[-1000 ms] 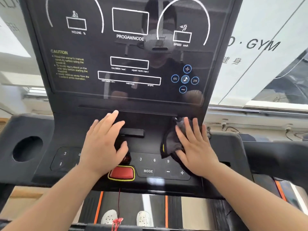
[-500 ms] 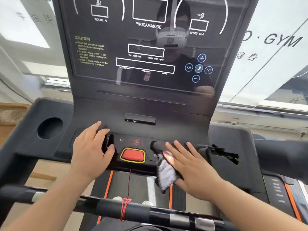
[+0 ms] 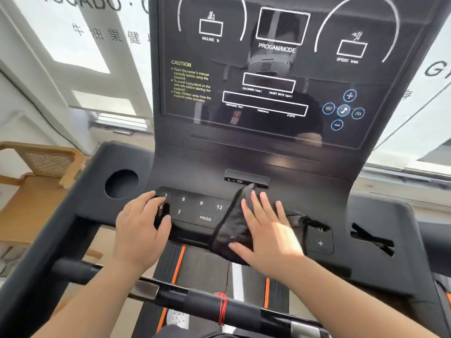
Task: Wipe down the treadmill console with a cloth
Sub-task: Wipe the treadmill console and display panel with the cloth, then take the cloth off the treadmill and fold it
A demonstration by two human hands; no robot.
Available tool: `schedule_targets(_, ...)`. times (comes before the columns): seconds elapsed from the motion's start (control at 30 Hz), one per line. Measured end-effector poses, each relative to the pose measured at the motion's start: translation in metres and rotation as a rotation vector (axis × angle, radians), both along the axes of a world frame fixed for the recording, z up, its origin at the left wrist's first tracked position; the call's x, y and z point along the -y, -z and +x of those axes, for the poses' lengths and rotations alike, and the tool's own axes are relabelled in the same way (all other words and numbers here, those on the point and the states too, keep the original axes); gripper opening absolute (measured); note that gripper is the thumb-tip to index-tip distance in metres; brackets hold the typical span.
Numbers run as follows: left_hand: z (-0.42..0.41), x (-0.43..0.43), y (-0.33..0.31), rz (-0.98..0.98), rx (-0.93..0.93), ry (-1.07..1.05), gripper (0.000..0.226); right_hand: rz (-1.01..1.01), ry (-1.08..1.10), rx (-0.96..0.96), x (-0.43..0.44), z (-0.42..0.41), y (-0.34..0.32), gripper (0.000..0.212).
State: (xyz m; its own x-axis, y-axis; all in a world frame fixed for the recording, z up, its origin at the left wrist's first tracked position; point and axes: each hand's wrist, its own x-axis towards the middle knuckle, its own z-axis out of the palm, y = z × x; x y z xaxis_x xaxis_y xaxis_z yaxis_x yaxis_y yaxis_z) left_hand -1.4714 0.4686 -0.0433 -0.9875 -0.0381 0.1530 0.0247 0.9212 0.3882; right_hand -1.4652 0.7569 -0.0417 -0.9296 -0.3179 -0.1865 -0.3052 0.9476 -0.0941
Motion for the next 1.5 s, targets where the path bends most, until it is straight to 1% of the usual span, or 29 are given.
schedule_targets(0.13,-0.004,0.024,0.0,0.051,-0.031,0.062,0.049,0.015,0.032,-0.005,0.059,-0.006,0.001,0.103)
schedule_targets(0.33,-0.005,0.069,0.0,0.098,-0.023,0.103,0.049,-0.009,-0.028,-0.019,0.143,-0.035,-0.002,0.109)
schedule_targets(0.57,-0.002,0.115,-0.006,0.218,0.061,0.043,0.053,-0.03,-0.093,0.075,0.224,-0.057,-0.007,0.115)
schedule_targets(0.63,0.0,0.125,-0.006,0.271,0.092,0.007,0.053,-0.121,-0.111,0.089,0.238,-0.056,-0.01,0.105)
schedule_targets(0.7,0.001,0.132,-0.006,0.367,0.108,-0.021,0.054,-0.335,-0.093,0.069,0.248,-0.05,-0.019,0.091)
schedule_targets(0.77,0.0,0.136,-0.013,0.514,0.14,-0.052,0.056,-0.523,-0.032,0.051,0.255,-0.044,-0.031,0.079)
schedule_targets(0.87,-0.005,0.133,-0.027,0.814,0.258,-0.063,0.055,-0.728,0.073,0.072,0.259,-0.038,-0.054,0.067)
schedule_targets(0.9,-0.007,0.132,-0.031,0.866,0.284,-0.045,0.051,-0.794,0.098,0.073,0.259,-0.036,-0.062,0.066)
schedule_targets(0.93,-0.007,0.131,-0.034,0.876,0.303,-0.008,0.041,-0.845,0.109,0.056,0.258,-0.035,-0.071,0.066)
schedule_targets(1.0,-0.008,0.13,-0.04,0.84,0.314,0.055,0.015,-0.895,0.115,0.013,0.252,-0.034,-0.086,0.069)
schedule_targets(1.03,-0.008,0.128,-0.044,0.859,0.31,0.063,0.007,-0.907,0.124,-0.003,0.248,-0.034,-0.093,0.07)
schedule_targets(1.1,-0.005,0.128,-0.052,0.944,0.295,0.027,0.008,-0.93,0.16,-0.046,0.238,-0.037,-0.104,0.07)
schedule_targets(1.17,-0.003,0.13,-0.059,1.051,0.28,-0.045,0.006,-0.941,0.209,-0.062,0.225,-0.042,-0.109,0.074)
schedule_targets(1.23,-0.002,0.137,-0.061,1.162,0.273,-0.158,0.008,-0.899,0.248,-0.002,0.214,-0.047,-0.108,0.079)
schedule_targets(1.27,0.001,0.14,-0.064,1.218,0.267,-0.223,0.011,-0.854,0.265,0.023,0.21,-0.049,-0.105,0.078)
schedule_targets(1.33,0.007,0.144,-0.068,1.317,0.233,-0.348,0.017,-0.774,0.267,0.042,0.205,-0.051,-0.099,0.067)
schedule_targets(1.4,0.018,0.144,-0.077,1.392,0.183,-0.452,0.017,-0.757,0.224,0.11,0.204,-0.05,-0.092,0.053)
schedule_targets(1.43,0.025,0.144,-0.081,1.401,0.152,-0.497,0.017,-0.739,0.201,0.169,0.204,-0.048,-0.09,0.049)
schedule_targets(1.47,0.032,0.144,-0.084,1.394,0.121,-0.541,0.016,-0.705,0.176,0.23,0.204,-0.046,-0.088,0.049)
schedule_targets(1.5,0.041,0.145,-0.087,1.357,0.097,-0.563,0.016,-0.668,0.156,0.286,0.204,-0.043,-0.087,0.054)
